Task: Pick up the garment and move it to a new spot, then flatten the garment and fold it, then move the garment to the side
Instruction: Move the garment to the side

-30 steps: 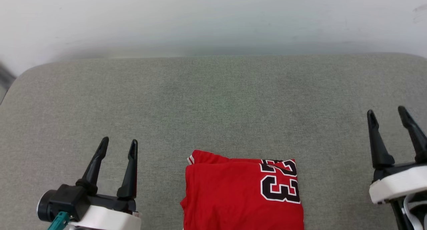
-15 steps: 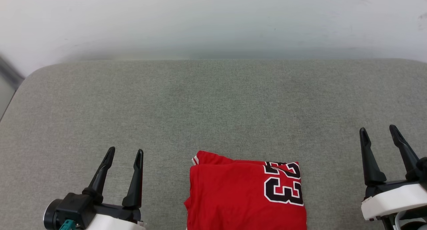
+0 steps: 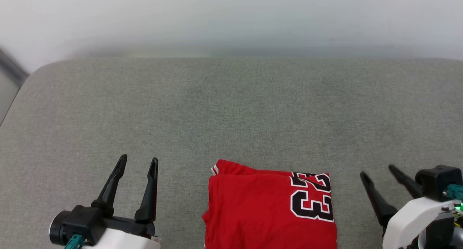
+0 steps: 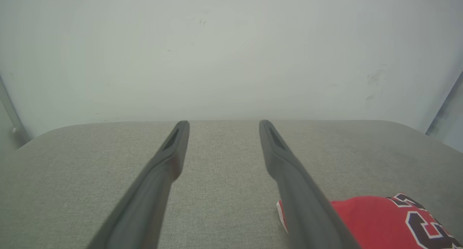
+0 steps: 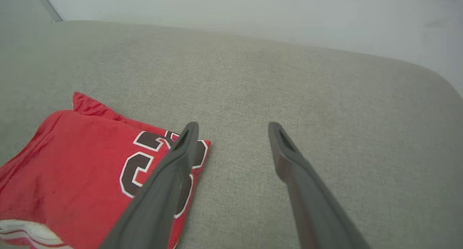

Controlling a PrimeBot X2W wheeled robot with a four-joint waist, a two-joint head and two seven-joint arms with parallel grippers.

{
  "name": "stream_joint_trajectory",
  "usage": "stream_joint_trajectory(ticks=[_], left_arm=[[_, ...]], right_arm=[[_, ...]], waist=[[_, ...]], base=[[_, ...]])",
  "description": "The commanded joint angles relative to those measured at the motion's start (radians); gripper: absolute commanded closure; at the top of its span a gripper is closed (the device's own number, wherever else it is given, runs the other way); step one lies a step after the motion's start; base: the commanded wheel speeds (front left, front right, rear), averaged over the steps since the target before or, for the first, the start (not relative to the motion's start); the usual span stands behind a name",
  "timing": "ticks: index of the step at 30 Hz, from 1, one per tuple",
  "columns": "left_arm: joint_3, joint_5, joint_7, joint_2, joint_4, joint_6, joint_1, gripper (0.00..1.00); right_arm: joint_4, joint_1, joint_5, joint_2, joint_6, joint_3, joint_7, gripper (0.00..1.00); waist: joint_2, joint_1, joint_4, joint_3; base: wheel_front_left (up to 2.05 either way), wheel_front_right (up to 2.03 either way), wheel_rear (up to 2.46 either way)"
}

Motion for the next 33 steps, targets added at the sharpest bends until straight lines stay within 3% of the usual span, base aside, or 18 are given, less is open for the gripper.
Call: stream_joint_trajectory(ticks=[1,4,5,8,12,20,30,31,33], left_arm=[[-0.004,0.002,-0.002,0.002,-0.001,0.001,-0.016,0.0],[-0.011,0.003,-0.002,0.001,0.002,0.001,-0.029,0.0],[-0.011,0.003,-0.002,0.001,0.002,0.001,-0.029,0.0],[-0.02,0.003,-0.002,-0.004,0.006,0.001,-0.04,0.0],[-0.049,0.001,-0.002,-0.012,0.016,0.001,-0.07,0.0],[-0.062,0.0,-0.002,-0.019,0.027,0.001,-0.103,0.0],[-0.066,0.003,-0.002,-0.025,0.036,0.001,-0.118,0.0],[-0.068,0.003,-0.002,-0.026,0.037,0.001,-0.119,0.0],[-0.075,0.002,-0.002,-0.025,0.041,0.001,-0.119,0.0]], right_arm=[[-0.038,0.021,0.042,-0.007,0.0,0.012,0.129,0.0],[-0.078,0.041,0.092,0.012,0.0,0.014,0.319,0.0],[-0.078,0.041,0.092,0.012,0.0,0.014,0.319,0.0],[-0.107,0.041,0.104,0.028,0.0,0.012,0.466,0.0],[-0.066,0.013,0.075,0.097,0.0,-0.013,0.621,0.0],[0.046,-0.038,0.056,0.142,0.0,-0.002,0.656,0.0],[0.241,-0.059,0.004,0.157,0.001,0.091,0.644,0.0],[0.258,-0.064,0.0,0.156,0.001,0.102,0.646,0.38],[0.275,-0.068,-0.005,0.14,0.001,0.127,0.64,1.0]], waist=[[0.0,0.0,0.008,0.017],[0.0,0.0,0.02,0.038],[0.0,0.0,0.02,0.038],[0.0,0.0,0.037,0.058],[0.0,0.0,0.079,0.096],[0.0,0.0,0.134,0.134],[0.0,0.0,0.158,0.145],[0.0,0.0,0.157,0.144],[0.0,0.0,0.154,0.141]], base=[[0.0,0.0,0.0],[0.0,0.0,0.0],[0.0,0.0,0.0],[0.0,0.0,0.0],[0.0,0.0,0.0],[0.0,0.0,0.0],[0.0,0.0,0.0],[0.0,0.0,0.0],[0.0,0.0,0.0]])
